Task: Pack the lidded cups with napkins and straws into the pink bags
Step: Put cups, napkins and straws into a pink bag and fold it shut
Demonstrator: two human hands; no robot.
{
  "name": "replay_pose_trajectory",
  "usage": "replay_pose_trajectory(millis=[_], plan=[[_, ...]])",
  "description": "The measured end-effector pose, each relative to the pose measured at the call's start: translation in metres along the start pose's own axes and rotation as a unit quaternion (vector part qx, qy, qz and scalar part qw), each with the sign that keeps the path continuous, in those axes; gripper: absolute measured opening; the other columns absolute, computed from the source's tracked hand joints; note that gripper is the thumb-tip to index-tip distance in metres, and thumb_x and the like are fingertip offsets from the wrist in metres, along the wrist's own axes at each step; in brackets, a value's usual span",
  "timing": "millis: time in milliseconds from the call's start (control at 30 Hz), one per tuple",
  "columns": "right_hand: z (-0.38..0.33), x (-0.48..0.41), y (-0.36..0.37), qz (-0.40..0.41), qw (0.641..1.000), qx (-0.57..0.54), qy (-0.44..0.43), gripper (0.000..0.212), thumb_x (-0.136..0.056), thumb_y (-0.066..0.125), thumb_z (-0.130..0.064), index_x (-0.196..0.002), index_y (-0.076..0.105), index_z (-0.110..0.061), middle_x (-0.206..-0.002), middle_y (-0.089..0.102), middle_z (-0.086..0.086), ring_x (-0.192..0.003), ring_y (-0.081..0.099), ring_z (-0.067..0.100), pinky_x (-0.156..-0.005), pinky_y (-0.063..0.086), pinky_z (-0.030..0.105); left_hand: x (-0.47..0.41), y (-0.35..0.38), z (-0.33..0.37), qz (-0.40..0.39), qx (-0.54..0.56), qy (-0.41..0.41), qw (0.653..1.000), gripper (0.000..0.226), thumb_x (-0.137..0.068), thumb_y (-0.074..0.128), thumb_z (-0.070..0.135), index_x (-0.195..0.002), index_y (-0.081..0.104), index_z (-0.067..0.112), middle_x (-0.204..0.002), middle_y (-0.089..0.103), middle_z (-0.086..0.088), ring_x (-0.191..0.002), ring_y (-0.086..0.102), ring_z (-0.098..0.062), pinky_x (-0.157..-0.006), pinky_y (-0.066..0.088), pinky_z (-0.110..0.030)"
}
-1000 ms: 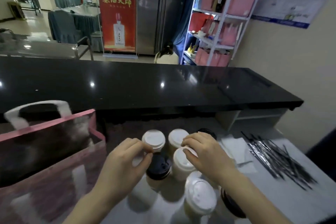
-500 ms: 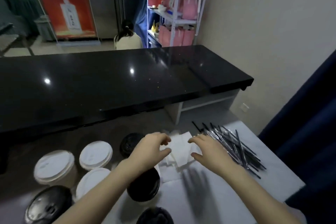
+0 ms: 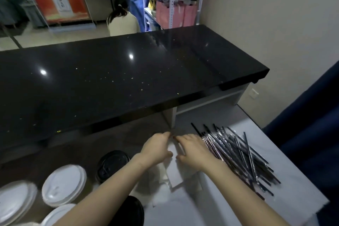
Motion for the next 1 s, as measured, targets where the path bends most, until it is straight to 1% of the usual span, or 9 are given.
replay_pose_trajectory(millis=[67,133,200,333,467,600,700,867,1000], plan=[[0.002,-0.003,0.002,0.003,1.000,0.011,0.002,0.058,-0.079,0.067,-0.040,-0.131,0.048,-0.022,-0.125,0.055,0.002,-0.119,0.044,0.024,-0.104,0.029,0.034,-0.005,0.002,0.002,-0.004,0.020,0.017,1.000,0.064,-0.075,0.078,0.025,-0.133,0.052,0.019,-0.120,0.063,-0.003,-0.110,0.060,-0.021,-0.084,0.051,-0.030],[0.003,-0.005,0.002,0.002,1.000,0.015,0.005,0.047,-0.079,0.068,-0.040,-0.121,0.057,-0.023,-0.116,0.057,0.002,-0.111,0.047,0.025,-0.094,0.032,0.032,-0.005,0.002,0.003,-0.011,0.036,0.034,0.999,0.043,-0.075,0.076,0.022,-0.116,0.064,0.025,-0.096,0.062,0.005,-0.090,0.061,-0.013,-0.068,0.045,-0.024],[0.001,-0.002,-0.002,0.010,1.000,-0.010,0.005,0.039,-0.079,0.068,-0.040,-0.115,0.064,-0.026,-0.110,0.056,0.001,-0.106,0.048,0.023,-0.090,0.033,0.030,-0.001,-0.001,0.004,-0.009,0.017,0.041,0.999,0.024,-0.077,0.074,0.029,-0.100,0.069,0.024,-0.087,0.058,0.006,-0.083,0.060,-0.014,-0.063,0.041,-0.024],[-0.006,0.019,-0.027,0.087,0.989,-0.119,-0.005,0.023,-0.076,0.073,-0.029,-0.099,0.073,-0.025,-0.095,0.056,0.002,-0.092,0.058,0.024,-0.080,0.040,0.030,0.015,-0.018,0.006,0.033,0.019,0.066,0.997,0.029,-0.075,0.074,0.042,-0.093,0.069,0.019,-0.093,0.048,0.000,-0.089,0.055,-0.018,-0.070,0.042,-0.029],[-0.017,0.050,-0.053,0.147,0.970,-0.189,-0.026,0.013,-0.074,0.078,-0.017,-0.086,0.074,-0.020,-0.093,0.055,-0.002,-0.084,0.059,0.018,-0.076,0.046,0.032,0.041,-0.039,0.016,0.070,0.115,0.108,0.985,0.024,-0.068,0.083,0.028,-0.078,0.062,0.023,-0.095,0.053,0.005,-0.085,0.055,-0.012,-0.075,0.046,-0.030],[-0.029,0.070,-0.072,0.162,0.966,-0.199,-0.038,0.010,-0.074,0.077,-0.013,-0.081,0.070,-0.017,-0.097,0.062,-0.004,-0.093,0.061,0.017,-0.082,0.047,0.034,0.063,-0.053,0.026,0.096,0.139,0.128,0.977,0.025,-0.068,0.085,0.029,-0.079,0.065,0.019,-0.088,0.060,0.004,-0.082,0.057,-0.011,-0.073,0.046,-0.031],[-0.039,0.080,-0.081,0.161,0.966,-0.196,-0.043,0.010,-0.076,0.072,-0.013,-0.082,0.066,-0.018,-0.097,0.067,-0.003,-0.098,0.062,0.019,-0.085,0.047,0.036,0.081,-0.063,0.031,0.119,0.173,0.134,0.968,0.025,-0.070,0.083,0.032,-0.081,0.064,0.020,-0.085,0.065,0.007,-0.081,0.058,-0.005,-0.071,0.045,-0.026],[-0.053,0.096,-0.099,0.170,0.958,-0.228,-0.018,0.015,-0.077,0.072,-0.026,-0.085,0.060,-0.030,-0.081,0.066,-0.014,-0.078,0.061,0.009,-0.072,0.048,0.032,0.118,-0.095,0.029,0.189,0.232,0.132,0.945,0.021,-0.075,0.081,0.026,-0.077,0.060,0.022,-0.069,0.063,0.010,-0.067,0.057,-0.002,-0.058,0.039,-0.014],[-0.090,0.108,-0.125,0.179,0.944,-0.274,-0.045,0.016,-0.076,0.074,-0.022,-0.085,0.065,-0.032,-0.076,0.066,-0.016,-0.073,0.061,0.003,-0.063,0.047,0.023,0.167,-0.139,0.020,0.262,0.264,0.151,0.916,0.018,-0.077,0.080,0.023,-0.080,0.062,0.025,-0.074,0.066,0.013,-0.072,0.061,-0.002,-0.063,0.040,-0.012]])
Point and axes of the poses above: each hand's wrist, its own x-axis away from the middle knuckle, its own y-axis out of the palm, z = x × y, the point moved 10 cm from there along -x, towards the middle knuckle
